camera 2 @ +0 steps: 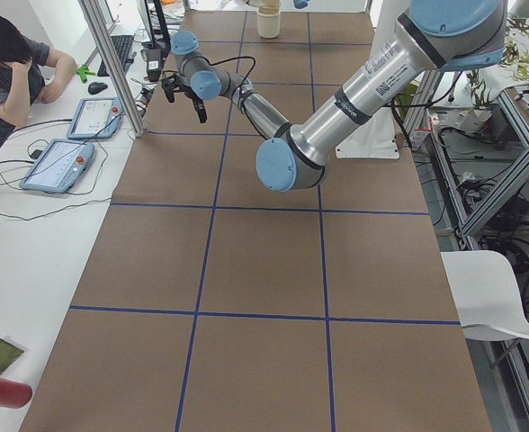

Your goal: Left arm hands cup to right arm to dump lemon

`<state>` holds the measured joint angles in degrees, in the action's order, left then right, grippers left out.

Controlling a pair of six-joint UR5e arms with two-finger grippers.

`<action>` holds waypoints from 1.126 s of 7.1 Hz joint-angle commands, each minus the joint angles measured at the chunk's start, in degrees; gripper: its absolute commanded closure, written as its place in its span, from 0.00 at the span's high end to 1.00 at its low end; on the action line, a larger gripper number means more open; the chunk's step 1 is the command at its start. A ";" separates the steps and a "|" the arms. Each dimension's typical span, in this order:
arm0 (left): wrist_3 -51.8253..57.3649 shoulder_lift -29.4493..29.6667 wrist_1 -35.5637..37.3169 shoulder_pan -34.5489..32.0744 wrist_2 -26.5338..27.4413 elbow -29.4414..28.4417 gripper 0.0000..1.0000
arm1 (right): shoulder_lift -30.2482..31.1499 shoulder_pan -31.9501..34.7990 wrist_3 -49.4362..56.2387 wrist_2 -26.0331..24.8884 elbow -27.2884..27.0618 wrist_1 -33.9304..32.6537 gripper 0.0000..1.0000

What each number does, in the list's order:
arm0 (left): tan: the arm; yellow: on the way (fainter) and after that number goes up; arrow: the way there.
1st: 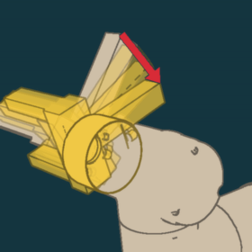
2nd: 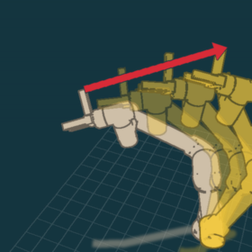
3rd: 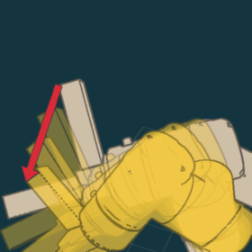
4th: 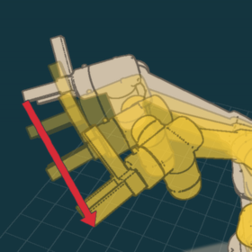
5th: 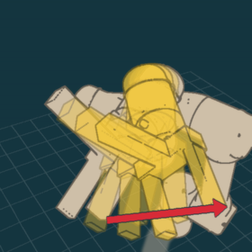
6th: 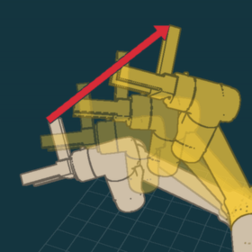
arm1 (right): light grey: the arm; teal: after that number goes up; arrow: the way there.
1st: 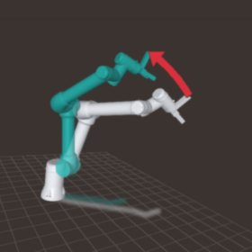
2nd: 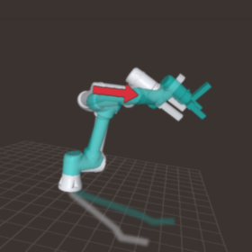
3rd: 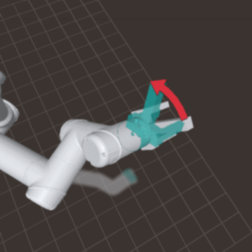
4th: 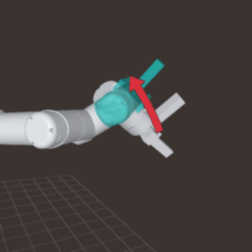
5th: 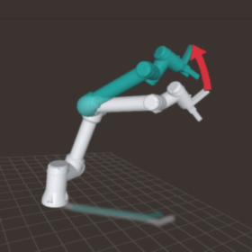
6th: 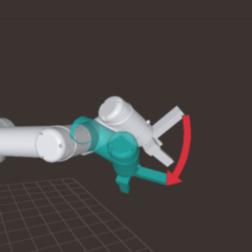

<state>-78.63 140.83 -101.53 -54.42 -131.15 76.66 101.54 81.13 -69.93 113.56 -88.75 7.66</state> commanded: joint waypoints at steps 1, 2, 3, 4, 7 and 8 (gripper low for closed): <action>0.41 -0.55 -1.21 -0.07 0.01 0.33 1.00 | -9.90 -0.18 13.87 -0.35 -3.80 -20.75 0.05; 0.41 -0.55 -1.21 -0.07 0.01 0.33 1.00 | -15.00 -0.88 20.12 -0.70 -3.80 -29.02 0.05; 0.41 -0.47 -1.21 -0.16 0.01 0.42 1.00 | -18.53 -3.59 26.02 -4.79 -4.15 -35.63 0.05; 0.41 -0.46 -1.21 -0.16 0.01 0.42 1.00 | -18.66 -9.53 30.69 -15.02 -6.94 -40.83 0.04; 0.41 -0.64 -1.30 -0.07 0.01 0.33 1.00 | -18.74 -24.40 38.71 -33.53 -17.23 -56.94 0.03; 0.49 -0.47 -1.30 -0.07 -0.33 0.42 1.00 | -18.83 -29.84 40.04 -37.93 -17.86 -57.14 0.03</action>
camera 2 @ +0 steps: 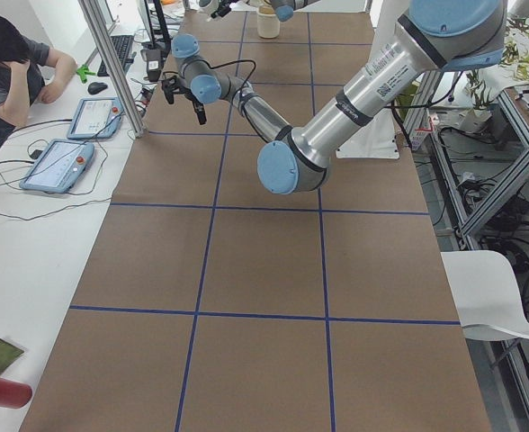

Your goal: Left arm hands cup to right arm to dump lemon

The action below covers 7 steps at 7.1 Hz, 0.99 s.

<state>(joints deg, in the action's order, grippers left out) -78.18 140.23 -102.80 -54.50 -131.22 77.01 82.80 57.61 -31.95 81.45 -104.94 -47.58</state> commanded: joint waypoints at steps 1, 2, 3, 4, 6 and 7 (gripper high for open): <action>-0.13 0.56 -0.03 0.09 -0.70 0.24 1.00 | -1.31 -14.81 2.24 -15.61 -1.67 -2.07 0.03; -0.39 0.65 -0.12 0.09 -0.71 0.51 1.00 | -5.85 -22.21 2.15 -25.19 -1.49 -6.60 0.03; -0.48 0.57 -0.12 0.09 -0.80 0.60 1.00 | -11.20 -28.11 1.46 -31.29 -1.23 -11.17 0.04; -0.39 0.57 -0.12 0.09 -0.88 0.60 1.00 | -14.04 -32.08 1.45 -34.83 -0.44 -11.65 0.04; -0.39 0.57 -0.21 0.09 -6.47 0.77 1.00 | -19.85 -35.89 1.36 -38.19 2.01 -11.66 0.05; -0.39 0.57 -1.16 0.09 -10.16 0.77 1.00 | -21.44 -36.69 1.27 -39.34 2.46 -11.48 0.05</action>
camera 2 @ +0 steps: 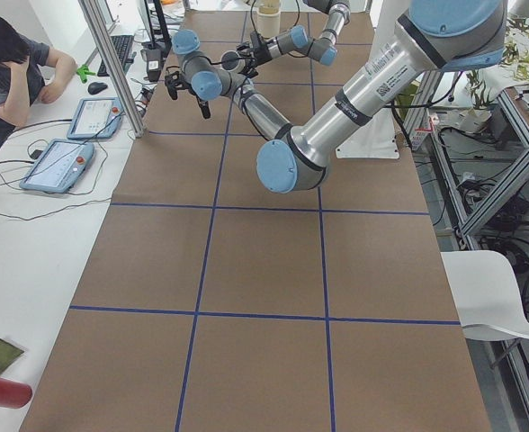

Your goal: Left arm hands cup to right arm to dump lemon

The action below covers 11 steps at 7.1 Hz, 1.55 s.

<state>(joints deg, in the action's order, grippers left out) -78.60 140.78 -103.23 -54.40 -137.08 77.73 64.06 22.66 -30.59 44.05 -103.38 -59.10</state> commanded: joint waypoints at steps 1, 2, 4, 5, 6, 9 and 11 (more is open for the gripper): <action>0.02 -0.07 -2.31 0.00 -6.86 0.05 1.00 | -3.23 -1.83 -0.08 -2.13 0.90 0.13 0.05; -0.32 -0.15 -4.41 0.09 -7.58 0.05 1.00 | -3.24 -2.00 -0.52 -2.13 1.33 0.48 0.05; -4.25 -0.33 -11.25 0.26 -9.51 0.23 1.00 | -3.33 -2.18 -1.92 -3.01 2.13 0.48 0.05; -8.63 -0.33 -17.29 1.22 -9.34 0.14 1.00 | -3.33 -2.35 -1.93 -3.01 2.13 0.48 0.05; -11.81 -0.50 -22.49 2.80 -8.91 0.05 1.00 | -3.33 -2.35 -1.93 -3.01 2.13 0.57 0.05; -15.97 0.20 -27.45 6.58 -5.31 0.14 1.00 | -3.15 -2.44 -1.93 -3.45 2.13 0.83 0.05; -15.97 0.81 -27.37 7.82 -3.73 -0.04 0.95 | -3.15 -2.53 -2.02 -3.45 2.13 0.92 0.05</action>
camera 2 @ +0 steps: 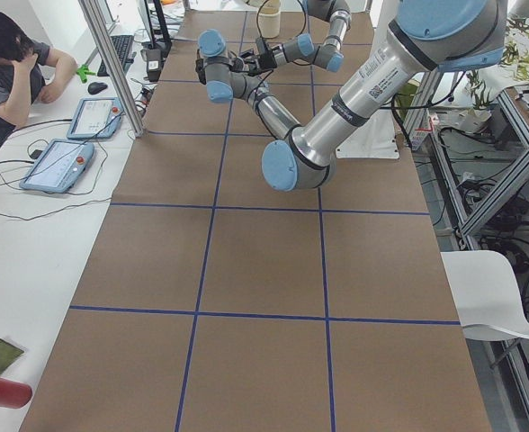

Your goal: Left arm hands cup to right arm to dump lemon

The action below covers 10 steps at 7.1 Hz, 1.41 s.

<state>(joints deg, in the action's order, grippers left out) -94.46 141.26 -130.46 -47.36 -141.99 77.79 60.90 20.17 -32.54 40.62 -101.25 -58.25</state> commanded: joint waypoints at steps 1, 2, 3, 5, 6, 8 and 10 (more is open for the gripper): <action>-0.11 0.68 -0.14 1.56 1.97 -0.09 0.86 | 0.09 -0.05 -0.07 -0.01 0.00 0.07 0.05; -0.11 1.12 -0.05 1.65 2.33 -0.27 0.81 | 0.09 -0.05 -0.33 -0.01 0.00 0.07 0.05; -0.11 1.12 -0.05 1.66 2.33 -0.53 0.71 | 0.18 -0.05 -0.42 -0.01 0.00 0.07 0.05; -0.11 1.99 -0.05 1.74 2.33 -1.75 0.60 | 0.09 -0.14 -0.50 -0.01 0.00 0.07 0.06; -0.02 2.35 -0.05 1.74 2.33 -1.94 0.54 | 0.18 -0.14 -0.51 -0.01 0.00 0.07 0.06; -0.11 2.70 -0.05 1.74 2.33 -2.20 0.48 | 0.27 -0.14 -0.85 -0.01 0.09 0.07 0.06; -0.02 2.70 -0.05 1.74 2.33 -2.38 0.42 | 0.36 -0.22 -1.03 -0.10 0.18 0.07 0.06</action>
<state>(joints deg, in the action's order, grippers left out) -94.51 143.93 -130.52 -45.62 -139.66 75.53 61.26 19.98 -33.49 40.55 -101.11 -58.18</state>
